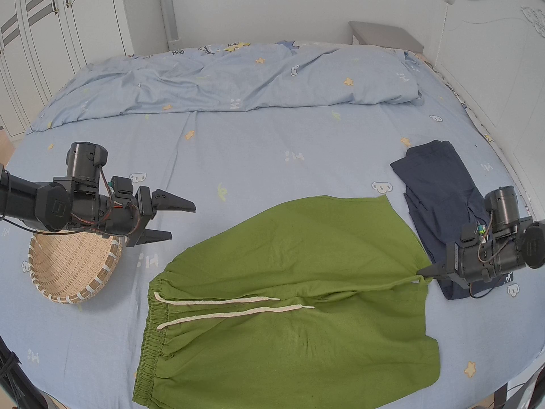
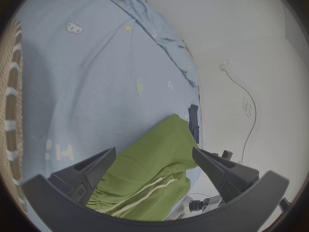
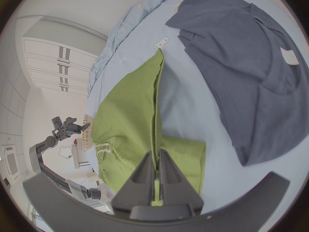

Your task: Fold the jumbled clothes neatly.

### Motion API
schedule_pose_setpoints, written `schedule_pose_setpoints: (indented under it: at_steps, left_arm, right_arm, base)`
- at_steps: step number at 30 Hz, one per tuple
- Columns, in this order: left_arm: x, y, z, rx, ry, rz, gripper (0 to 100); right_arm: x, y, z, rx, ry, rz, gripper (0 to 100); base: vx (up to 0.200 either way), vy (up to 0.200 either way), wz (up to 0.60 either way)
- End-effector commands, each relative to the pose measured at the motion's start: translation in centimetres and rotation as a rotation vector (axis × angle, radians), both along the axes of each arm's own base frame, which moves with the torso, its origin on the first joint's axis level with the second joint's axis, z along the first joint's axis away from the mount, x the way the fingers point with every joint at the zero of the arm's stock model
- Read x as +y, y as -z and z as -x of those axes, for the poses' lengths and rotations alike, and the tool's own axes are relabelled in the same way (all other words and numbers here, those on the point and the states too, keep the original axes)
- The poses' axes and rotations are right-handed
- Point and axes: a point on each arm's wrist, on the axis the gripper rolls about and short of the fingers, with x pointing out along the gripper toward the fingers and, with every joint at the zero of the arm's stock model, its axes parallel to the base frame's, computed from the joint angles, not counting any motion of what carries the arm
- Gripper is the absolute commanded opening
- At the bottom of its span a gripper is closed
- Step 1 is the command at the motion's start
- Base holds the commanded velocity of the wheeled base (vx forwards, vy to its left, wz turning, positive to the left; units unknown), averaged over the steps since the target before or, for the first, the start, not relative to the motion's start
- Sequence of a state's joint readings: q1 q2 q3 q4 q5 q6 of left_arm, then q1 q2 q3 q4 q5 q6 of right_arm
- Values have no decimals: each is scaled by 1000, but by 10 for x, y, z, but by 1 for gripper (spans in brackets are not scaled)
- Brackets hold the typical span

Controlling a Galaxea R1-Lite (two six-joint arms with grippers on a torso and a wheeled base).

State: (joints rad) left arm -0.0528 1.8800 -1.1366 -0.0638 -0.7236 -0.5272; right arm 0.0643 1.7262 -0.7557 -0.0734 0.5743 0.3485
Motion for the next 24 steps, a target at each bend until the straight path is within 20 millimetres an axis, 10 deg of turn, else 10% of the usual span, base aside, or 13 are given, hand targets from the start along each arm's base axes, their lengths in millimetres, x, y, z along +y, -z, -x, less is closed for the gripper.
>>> schedule_pose_setpoints:
  at_steps: [1, 24]
  left_arm:
    - [-15, 17, -1, 55, 41, -5, 100]
    - [-19, 36, -1, 171, 68, -13, 100]
  right_arm:
    - [-4, -10, 34, -16, 5, 4, 0]
    - [-20, -18, 119, -9, 64, 67, 0]
  base:
    - [0, 0, 0]
    - [0, 0, 0]
